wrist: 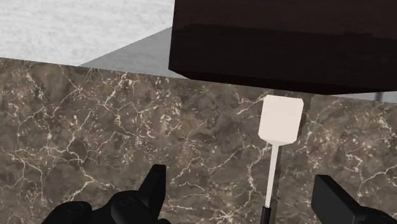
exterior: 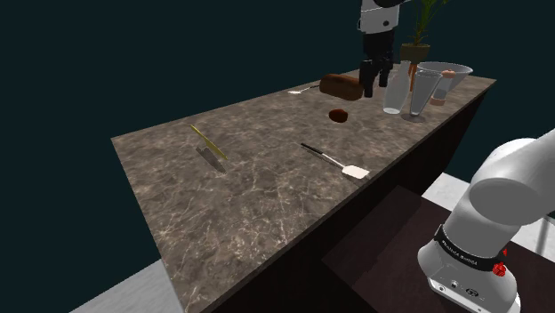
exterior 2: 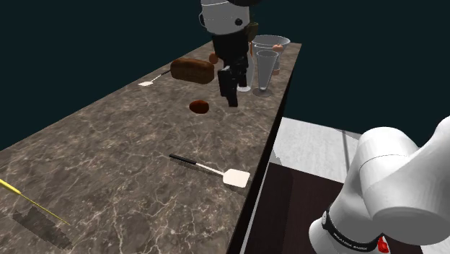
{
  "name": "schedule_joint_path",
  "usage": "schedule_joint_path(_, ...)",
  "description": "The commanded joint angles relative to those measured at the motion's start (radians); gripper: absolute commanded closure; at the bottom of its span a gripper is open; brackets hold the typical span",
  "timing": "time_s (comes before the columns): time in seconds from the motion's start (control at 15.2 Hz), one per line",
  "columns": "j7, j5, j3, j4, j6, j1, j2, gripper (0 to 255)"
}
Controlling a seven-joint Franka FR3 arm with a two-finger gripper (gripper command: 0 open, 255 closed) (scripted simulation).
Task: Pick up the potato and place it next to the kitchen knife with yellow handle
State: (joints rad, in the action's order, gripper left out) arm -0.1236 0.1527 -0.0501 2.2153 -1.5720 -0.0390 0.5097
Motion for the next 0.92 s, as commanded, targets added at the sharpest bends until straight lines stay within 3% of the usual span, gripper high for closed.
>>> schedule_joint_path(0.0, -0.022, 0.014, -0.018, -0.025, -0.034, -0.008, -0.064, 0)
schedule_joint_path(0.86, -0.16, 0.04, -0.111, -0.333, -0.177, -0.06, -0.546, 0)
